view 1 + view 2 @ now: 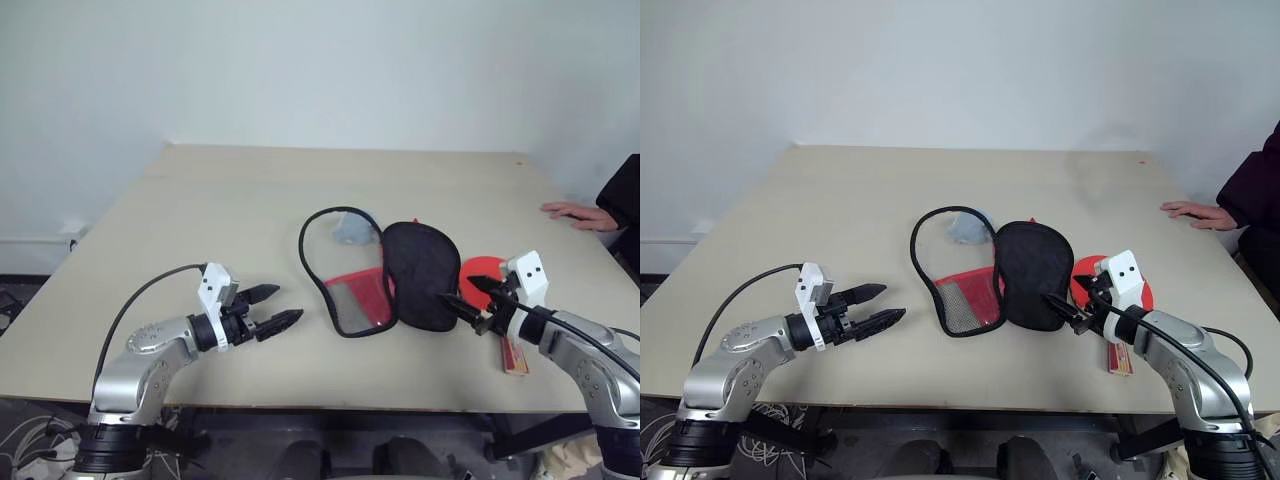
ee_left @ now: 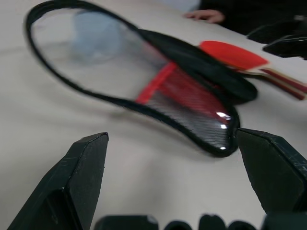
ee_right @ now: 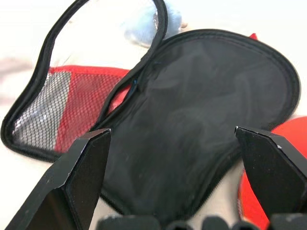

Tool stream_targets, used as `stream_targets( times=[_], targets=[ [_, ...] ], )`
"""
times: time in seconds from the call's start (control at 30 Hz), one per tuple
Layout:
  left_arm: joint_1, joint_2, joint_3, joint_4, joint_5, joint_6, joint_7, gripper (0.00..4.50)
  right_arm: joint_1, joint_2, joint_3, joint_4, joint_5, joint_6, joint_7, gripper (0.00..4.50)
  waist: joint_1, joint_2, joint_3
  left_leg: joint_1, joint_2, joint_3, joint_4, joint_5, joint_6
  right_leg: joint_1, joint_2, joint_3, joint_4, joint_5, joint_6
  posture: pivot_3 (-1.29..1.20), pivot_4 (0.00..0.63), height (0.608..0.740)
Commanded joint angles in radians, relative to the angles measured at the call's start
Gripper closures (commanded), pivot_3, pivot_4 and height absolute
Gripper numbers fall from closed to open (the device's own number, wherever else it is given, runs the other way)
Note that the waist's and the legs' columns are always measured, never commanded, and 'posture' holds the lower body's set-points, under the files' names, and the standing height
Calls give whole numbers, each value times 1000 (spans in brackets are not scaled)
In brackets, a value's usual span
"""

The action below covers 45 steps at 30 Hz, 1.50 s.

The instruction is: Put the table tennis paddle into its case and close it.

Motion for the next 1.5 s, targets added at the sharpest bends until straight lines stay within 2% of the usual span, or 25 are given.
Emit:
stream_targets(
  times=[0.03, 0.33, 0.5, 0.83, 1.0, 1.5],
  targets=[
    [-38, 16, -9, 3, -6, -32, -52, 0, 8, -36, -44, -51, 31, -7, 25, 37, 0, 0, 0, 0, 0, 0, 0, 0, 0, 0, 0, 0, 0, 0, 0, 0, 0, 729],
    [-51, 32, -31, -3, 0, -55, -112, 0, 118, -152, -115, -48, 26, -78, 145, 37, 0, 0, 0, 0, 0, 0, 0, 0, 1, 0, 1, 0, -1, 0, 1, 0, 0, 729],
    [-50, 33, -53, -8, 12, -73, -132, 0, 150, -177, -158, -39, 17, -93, 155, 37, 0, -1, 0, 0, 0, 1, 1, 0, 1, 1, 1, 1, 0, 0, 1, 0, 0, 729],
    [-68, 28, -66, 29, 21, -92, -139, 0, 261, -131, -235, -126, 19, -14, 32, 37, 0, -1, 0, 0, 0, 0, 1, 0, 1, 1, 2, 1, 0, 0, 1, 0, 0, 729],
    [-76, 34, -69, 35, 20, -100, -160, 0, 284, -109, -249, -144, 29, 93, -49, 37, 0, -1, 0, 0, 0, 1, 1, 0, 1, 1, 1, 2, 0, 0, 1, 0, 0, 729],
    [-84, 27, -64, 40, 19, -101, -154, 0, 187, -66, -169, -160, 37, 353, -216, 37, 0, -1, 0, 0, 0, 1, 1, 0, 2, 1, 2, 2, 0, 0, 1, 0, 0, 729]
  ],
)
